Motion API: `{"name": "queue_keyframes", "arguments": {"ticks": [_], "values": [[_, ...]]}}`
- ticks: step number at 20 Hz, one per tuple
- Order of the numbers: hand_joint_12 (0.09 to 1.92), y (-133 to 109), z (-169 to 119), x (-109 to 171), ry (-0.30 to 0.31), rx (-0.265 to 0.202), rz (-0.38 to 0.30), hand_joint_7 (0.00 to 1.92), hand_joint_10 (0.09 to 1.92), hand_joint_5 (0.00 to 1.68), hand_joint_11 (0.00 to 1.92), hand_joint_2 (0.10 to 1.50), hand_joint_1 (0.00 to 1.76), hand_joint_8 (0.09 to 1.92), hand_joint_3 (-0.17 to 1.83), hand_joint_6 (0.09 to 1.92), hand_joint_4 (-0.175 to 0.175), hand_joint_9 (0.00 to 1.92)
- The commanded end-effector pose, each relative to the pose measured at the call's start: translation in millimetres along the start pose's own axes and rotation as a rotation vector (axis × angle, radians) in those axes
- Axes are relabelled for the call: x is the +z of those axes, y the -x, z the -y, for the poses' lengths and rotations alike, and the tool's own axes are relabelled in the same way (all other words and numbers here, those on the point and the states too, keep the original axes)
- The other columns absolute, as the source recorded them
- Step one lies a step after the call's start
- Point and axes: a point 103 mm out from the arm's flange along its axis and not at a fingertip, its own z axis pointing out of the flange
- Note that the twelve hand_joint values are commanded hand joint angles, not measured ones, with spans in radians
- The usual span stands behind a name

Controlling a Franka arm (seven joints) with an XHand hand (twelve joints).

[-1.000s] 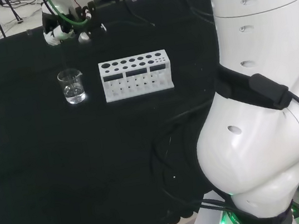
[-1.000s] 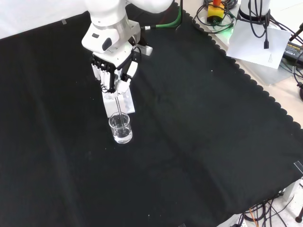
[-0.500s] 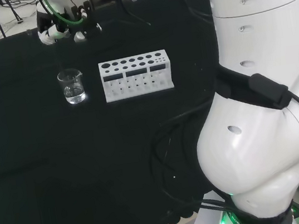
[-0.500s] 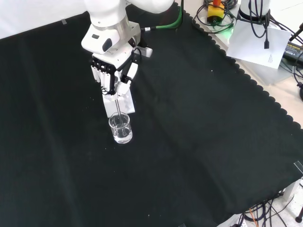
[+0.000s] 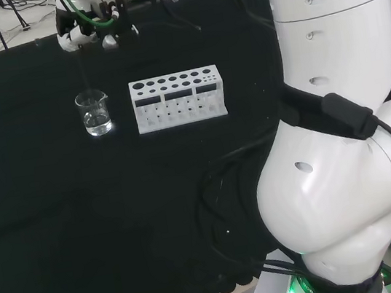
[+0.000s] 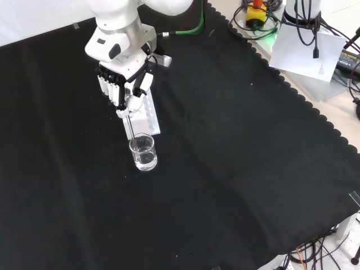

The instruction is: Stir in the beaker to the left of the white test tube rack with the glass rod.

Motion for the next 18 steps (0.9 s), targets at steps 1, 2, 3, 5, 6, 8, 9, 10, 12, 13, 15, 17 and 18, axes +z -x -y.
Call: {"name": "queue_keyframes", "arguments": {"ticks": [1,2,3,5,6,8,9,10,12,13,15,17,18], "values": [[1.04,1.8,10.0,-4.1,-0.006,0.018,-0.006,1.15,0.94,1.18,1.35,1.12,1.31,1.05,-0.16,0.37,-0.175,1.56],[1.04,-0.9,11.9,-4.0,-0.007,0.017,-0.005,1.15,0.94,1.18,1.35,1.12,1.31,1.05,-0.16,0.37,-0.175,1.56],[1.04,-2.9,12.8,-3.9,-0.007,0.015,-0.004,1.15,0.94,1.18,1.35,1.12,1.31,1.05,-0.16,0.37,-0.175,1.56],[1.04,-10.3,14.0,-1.8,-0.010,0.009,-0.004,1.15,0.95,1.18,1.35,1.12,1.31,1.05,-0.16,0.37,-0.175,1.56],[1.04,-14.1,13.9,-0.1,-0.013,0.006,-0.006,1.15,0.95,1.18,1.35,1.12,1.31,1.05,-0.16,0.37,-0.175,1.56],[1.04,-20.2,12.1,3.4,-0.018,-0.001,-0.013,1.15,0.95,1.18,1.35,1.12,1.31,1.05,-0.16,0.37,-0.175,1.56],[1.04,-22.5,10.5,4.8,-0.019,-0.004,-0.016,1.15,0.95,1.18,1.35,1.12,1.31,1.05,-0.16,0.37,-0.175,1.56],[1.04,-23.9,8.4,5.4,-0.018,-0.007,-0.020,1.15,0.95,1.18,1.35,1.12,1.31,1.05,-0.16,0.37,-0.175,1.56],[1.04,-24.0,6.8,5.9,-0.006,-0.011,-0.021,1.15,0.95,1.18,1.35,1.12,1.31,1.05,-0.16,0.37,-0.175,1.56],[1.04,-23.6,6.9,6.0,-0.003,-0.010,-0.019,1.15,0.95,1.18,1.35,1.12,1.31,1.05,-0.16,0.37,-0.175,1.56],[1.04,-19.7,1.8,5.5,-0.016,-0.001,-0.029,1.15,0.95,1.18,1.35,1.12,1.31,1.05,-0.15,0.37,-0.175,1.56],[1.04,-14.3,-4.6,5.0,-0.028,0.003,-0.040,1.15,0.95,1.18,1.35,1.12,1.31,1.05,-0.15,0.37,-0.175,1.56],[1.04,-7.4,-7.6,5.4,-0.026,0.006,-0.036,1.15,0.95,1.18,1.35,1.12,1.31,1.05,-0.15,0.37,-0.175,1.56]]}}
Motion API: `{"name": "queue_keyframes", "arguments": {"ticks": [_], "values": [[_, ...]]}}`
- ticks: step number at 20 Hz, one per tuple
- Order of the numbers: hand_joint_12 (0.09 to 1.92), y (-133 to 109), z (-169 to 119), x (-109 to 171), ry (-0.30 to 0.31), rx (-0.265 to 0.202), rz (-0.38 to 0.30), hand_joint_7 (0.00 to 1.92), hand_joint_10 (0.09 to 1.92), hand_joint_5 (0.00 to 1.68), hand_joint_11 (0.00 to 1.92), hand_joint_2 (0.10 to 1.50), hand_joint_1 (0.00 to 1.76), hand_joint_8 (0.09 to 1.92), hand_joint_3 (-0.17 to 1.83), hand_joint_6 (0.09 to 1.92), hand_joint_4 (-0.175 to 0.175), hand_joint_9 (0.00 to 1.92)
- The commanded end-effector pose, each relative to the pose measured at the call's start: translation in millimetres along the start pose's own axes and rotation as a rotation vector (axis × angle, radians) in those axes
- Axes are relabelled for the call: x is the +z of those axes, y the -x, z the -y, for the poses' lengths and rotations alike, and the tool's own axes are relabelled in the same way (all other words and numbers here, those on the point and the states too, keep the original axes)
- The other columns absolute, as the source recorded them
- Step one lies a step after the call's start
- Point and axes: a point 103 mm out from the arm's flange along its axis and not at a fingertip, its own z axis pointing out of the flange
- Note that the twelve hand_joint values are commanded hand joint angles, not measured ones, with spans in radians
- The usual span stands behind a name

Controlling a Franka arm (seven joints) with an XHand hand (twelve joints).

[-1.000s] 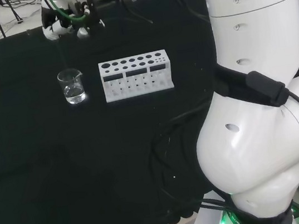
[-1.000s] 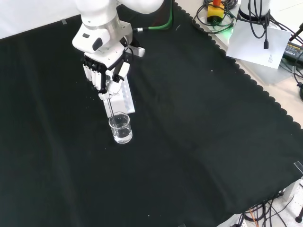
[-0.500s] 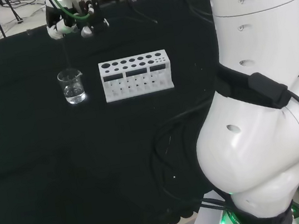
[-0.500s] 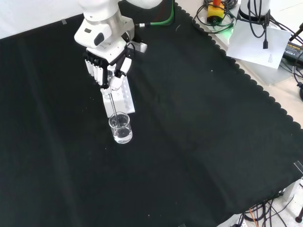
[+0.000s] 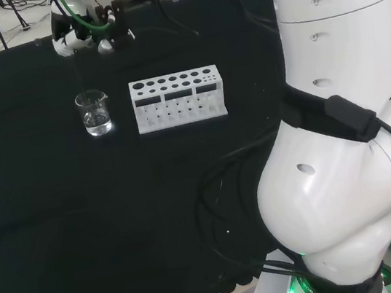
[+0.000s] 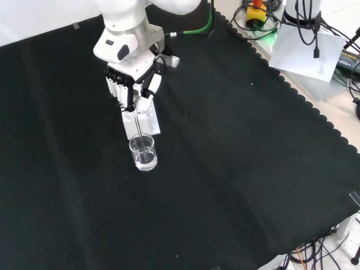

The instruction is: Stir in the beaker to the left of the white test tube rack with the glass rod.

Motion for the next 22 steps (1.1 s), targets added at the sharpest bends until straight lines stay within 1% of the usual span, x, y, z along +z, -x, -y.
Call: {"name": "queue_keyframes", "arguments": {"ticks": [1,5,9,17,20,22], "values": [[1.04,16.8,-15.8,-3.0,-0.007,0.011,-0.011,1.15,0.95,1.18,1.35,1.12,1.31,1.05,-0.15,0.37,-0.175,1.56],[1.05,26.1,-8.0,-8.0,0.002,0.032,0.006,1.15,0.95,1.18,1.35,1.12,1.31,1.05,-0.15,0.37,-0.175,1.56],[1.05,26.3,2.7,-16.6,0.008,0.042,0.017,1.15,0.95,1.18,1.35,1.12,1.31,1.05,-0.15,0.37,-0.175,1.56],[1.05,30.9,22.8,-14.7,-0.007,0.074,0.028,1.15,0.95,1.18,1.35,1.12,1.31,1.05,-0.15,0.37,-0.175,1.56],[1.05,21.9,23.4,-15.4,-0.007,0.058,0.028,1.15,0.95,1.18,1.35,1.12,1.31,1.05,-0.15,0.37,-0.175,1.56],[1.05,3.5,19.4,-13.3,-0.010,0.022,0.024,1.15,0.95,1.18,1.35,1.12,1.31,1.05,-0.15,0.37,-0.175,1.56]]}}
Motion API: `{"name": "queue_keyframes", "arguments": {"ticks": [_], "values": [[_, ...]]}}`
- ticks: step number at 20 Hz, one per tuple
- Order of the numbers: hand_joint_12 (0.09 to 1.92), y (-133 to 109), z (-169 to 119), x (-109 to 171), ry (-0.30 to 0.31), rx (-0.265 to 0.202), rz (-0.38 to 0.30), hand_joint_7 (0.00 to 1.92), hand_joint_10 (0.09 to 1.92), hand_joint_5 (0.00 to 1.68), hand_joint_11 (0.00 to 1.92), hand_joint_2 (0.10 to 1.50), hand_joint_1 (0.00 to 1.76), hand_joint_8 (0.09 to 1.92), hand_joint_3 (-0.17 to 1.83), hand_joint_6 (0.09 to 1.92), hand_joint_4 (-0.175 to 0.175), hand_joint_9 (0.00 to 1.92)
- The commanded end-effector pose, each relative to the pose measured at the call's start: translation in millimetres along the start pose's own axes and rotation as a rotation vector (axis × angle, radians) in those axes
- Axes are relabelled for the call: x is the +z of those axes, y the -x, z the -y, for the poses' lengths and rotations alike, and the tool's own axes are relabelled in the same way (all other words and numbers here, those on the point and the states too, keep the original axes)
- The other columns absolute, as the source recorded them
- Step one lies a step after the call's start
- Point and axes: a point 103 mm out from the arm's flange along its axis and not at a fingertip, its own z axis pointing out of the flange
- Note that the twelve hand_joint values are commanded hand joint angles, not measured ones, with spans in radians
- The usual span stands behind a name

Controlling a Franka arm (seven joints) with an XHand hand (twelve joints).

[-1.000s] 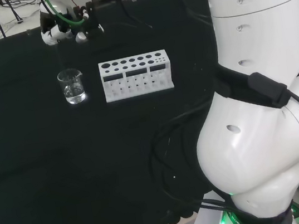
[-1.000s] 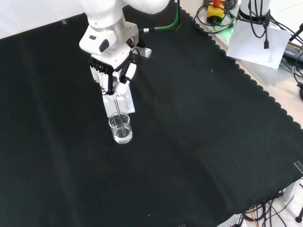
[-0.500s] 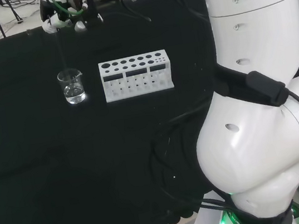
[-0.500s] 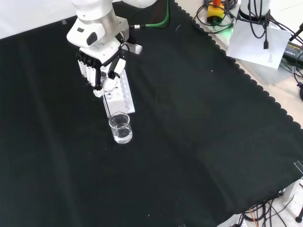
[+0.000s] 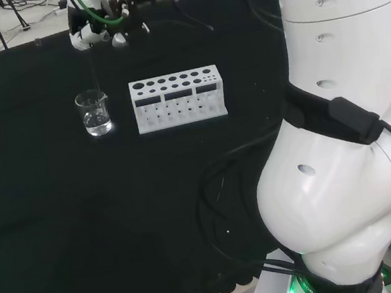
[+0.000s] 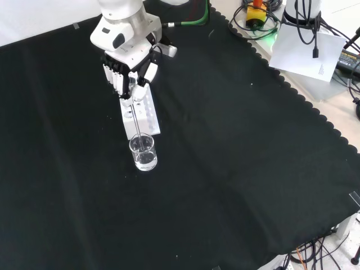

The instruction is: Stir in the beaker to the left of the white test tube rack with the glass rod.

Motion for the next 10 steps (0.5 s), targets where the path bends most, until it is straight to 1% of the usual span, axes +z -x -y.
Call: {"name": "queue_keyframes", "arguments": {"ticks": [1,4,6,9,10], "values": [[1.05,-27.6,-4.0,2.6,-0.003,-0.051,-0.003,1.15,0.95,1.18,1.35,1.11,1.31,1.05,-0.15,0.37,-0.175,1.56],[1.05,-37.7,-10.4,6.4,-0.008,-0.070,-0.008,1.15,0.95,1.18,1.35,1.11,1.31,1.05,-0.15,0.37,-0.175,1.56],[1.05,-39.3,-14.1,9.1,-0.012,-0.075,-0.014,1.15,0.95,1.18,1.35,1.11,1.31,1.05,-0.15,0.37,-0.175,1.56],[1.05,-35.2,-17.1,11.6,-0.001,-0.067,-0.007,1.15,0.95,1.18,1.35,1.11,1.31,1.05,-0.14,0.37,-0.175,1.56],[1.05,-31.3,-19.7,10.9,-0.005,-0.060,-0.018,1.15,0.95,1.18,1.35,1.11,1.31,1.05,-0.14,0.37,-0.175,1.56]]}}
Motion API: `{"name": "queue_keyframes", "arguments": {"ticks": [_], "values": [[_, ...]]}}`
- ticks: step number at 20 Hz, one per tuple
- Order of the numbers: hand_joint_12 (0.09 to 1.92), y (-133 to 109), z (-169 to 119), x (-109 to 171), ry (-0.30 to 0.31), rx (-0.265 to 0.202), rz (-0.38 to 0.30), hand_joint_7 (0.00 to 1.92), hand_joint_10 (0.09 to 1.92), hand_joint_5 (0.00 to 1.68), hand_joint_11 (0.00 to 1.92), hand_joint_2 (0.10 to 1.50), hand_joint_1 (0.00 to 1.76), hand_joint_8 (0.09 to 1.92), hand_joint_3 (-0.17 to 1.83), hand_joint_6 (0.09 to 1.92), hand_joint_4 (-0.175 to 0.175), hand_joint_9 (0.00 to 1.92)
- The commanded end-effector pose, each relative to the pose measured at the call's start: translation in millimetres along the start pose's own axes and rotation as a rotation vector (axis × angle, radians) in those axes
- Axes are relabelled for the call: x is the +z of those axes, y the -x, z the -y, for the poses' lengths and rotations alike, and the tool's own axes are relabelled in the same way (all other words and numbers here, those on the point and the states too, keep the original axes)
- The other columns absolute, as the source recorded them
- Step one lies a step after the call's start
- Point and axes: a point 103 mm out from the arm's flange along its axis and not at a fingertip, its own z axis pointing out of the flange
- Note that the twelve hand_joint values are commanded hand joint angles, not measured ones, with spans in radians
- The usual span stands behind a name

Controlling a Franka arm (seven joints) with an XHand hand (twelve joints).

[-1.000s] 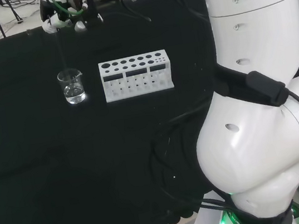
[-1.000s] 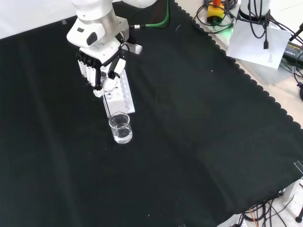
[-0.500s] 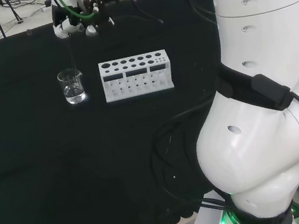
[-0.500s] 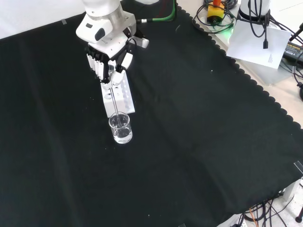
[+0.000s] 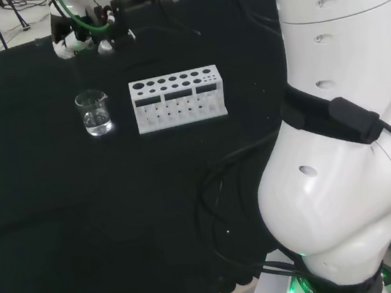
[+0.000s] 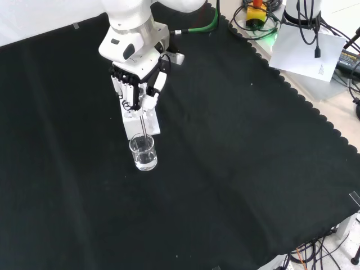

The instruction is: Stir in the beaker to the left of the white test tube rack with the glass rod.

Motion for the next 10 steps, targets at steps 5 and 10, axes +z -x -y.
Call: {"name": "queue_keyframes", "arguments": {"ticks": [5,10], "values": [[1.05,35.7,-7.1,1.0,0.006,0.035,-0.025,1.15,0.95,1.18,1.35,1.11,1.31,1.06,-0.14,0.37,-0.175,1.56],[1.05,41.4,10.7,-2.8,0.010,0.059,-0.011,1.15,0.95,1.18,1.35,1.11,1.31,1.06,-0.14,0.37,-0.175,1.56]]}}
